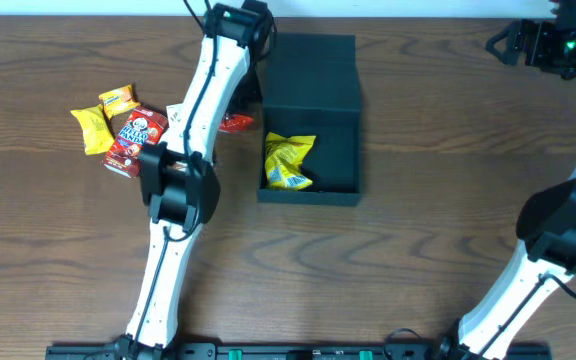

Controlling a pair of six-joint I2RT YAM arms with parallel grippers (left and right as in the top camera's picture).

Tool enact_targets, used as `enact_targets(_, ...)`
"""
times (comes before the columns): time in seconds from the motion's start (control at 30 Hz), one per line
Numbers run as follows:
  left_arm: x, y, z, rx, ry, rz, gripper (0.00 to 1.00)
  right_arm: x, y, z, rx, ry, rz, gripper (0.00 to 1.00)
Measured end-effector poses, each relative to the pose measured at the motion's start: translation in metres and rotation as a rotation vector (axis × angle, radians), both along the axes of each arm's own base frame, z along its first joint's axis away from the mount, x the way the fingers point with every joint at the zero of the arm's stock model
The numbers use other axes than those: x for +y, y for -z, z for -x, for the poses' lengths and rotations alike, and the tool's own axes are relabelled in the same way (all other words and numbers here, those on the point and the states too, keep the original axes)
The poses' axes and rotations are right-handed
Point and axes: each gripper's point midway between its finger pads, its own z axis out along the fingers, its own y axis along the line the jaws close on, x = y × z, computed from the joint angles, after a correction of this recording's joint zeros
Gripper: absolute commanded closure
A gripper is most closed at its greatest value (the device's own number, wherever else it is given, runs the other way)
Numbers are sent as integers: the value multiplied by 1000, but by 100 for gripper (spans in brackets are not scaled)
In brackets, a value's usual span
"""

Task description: Pack container

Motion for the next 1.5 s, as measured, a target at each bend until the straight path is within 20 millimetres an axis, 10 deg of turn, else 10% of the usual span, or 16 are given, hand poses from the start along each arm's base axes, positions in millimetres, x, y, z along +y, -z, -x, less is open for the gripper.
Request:
enact_targets(0.43,4,-142,43,-229,165,-10,94,1,1,2,12,0,-5,1)
enact_targets(0.67,25,-87,98,-99,170,-24,94,1,1,2,10,0,-4,1)
enact_targets(1.23,-111,-19,78,-275,97,367,94,19,1,-1,11,-36,-3,1)
enact_targets(1.5,-123,19,84,-198,43,350,94,19,1,-2,8,-36,-2,1)
